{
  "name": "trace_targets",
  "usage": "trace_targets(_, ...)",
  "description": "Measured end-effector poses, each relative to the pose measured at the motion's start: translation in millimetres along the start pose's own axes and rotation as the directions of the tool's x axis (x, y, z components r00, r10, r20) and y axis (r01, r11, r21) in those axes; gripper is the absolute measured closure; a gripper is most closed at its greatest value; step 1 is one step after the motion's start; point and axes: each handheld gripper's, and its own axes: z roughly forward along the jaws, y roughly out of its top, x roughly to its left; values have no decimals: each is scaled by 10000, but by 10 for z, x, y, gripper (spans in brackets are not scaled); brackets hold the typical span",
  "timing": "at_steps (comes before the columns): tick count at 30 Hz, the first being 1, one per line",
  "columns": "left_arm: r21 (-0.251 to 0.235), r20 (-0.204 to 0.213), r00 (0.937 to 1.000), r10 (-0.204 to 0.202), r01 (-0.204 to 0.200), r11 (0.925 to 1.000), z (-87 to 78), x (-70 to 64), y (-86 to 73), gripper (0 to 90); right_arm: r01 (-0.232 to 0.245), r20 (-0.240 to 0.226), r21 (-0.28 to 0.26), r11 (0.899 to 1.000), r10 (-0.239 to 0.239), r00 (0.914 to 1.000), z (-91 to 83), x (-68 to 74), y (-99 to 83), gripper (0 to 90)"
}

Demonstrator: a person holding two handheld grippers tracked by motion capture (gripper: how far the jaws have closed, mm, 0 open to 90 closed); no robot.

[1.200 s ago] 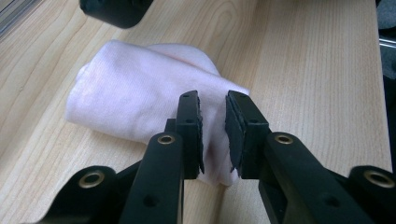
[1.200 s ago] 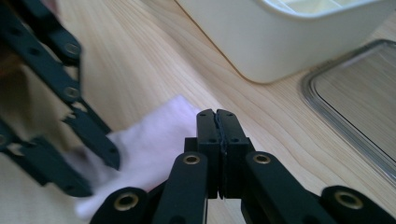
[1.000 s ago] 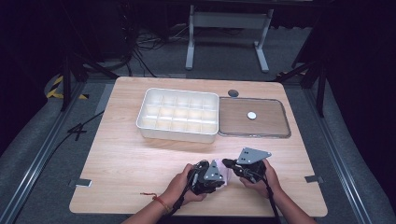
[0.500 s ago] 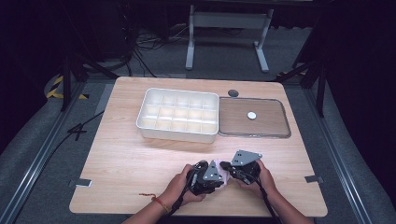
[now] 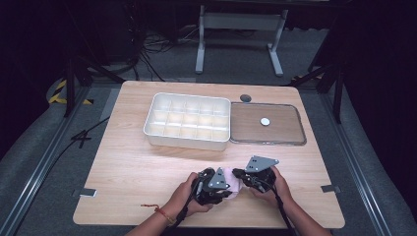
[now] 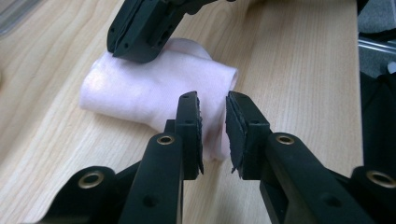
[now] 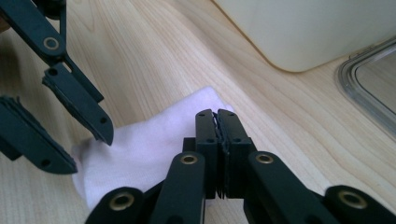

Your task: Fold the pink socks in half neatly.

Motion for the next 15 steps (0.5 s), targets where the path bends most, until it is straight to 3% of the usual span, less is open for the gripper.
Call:
trace_targets(8, -208, 111, 9999, -126, 128, 9997, -93, 21, -51, 702, -196, -104, -635, 9978, 190, 9998, -118, 53, 144, 729)
trace_targets(15, -244, -95, 9999, -107, 104, 9996, -178, 42, -72, 687, -616, 120, 277, 9977, 613, 9980, 8, 26, 105, 559)
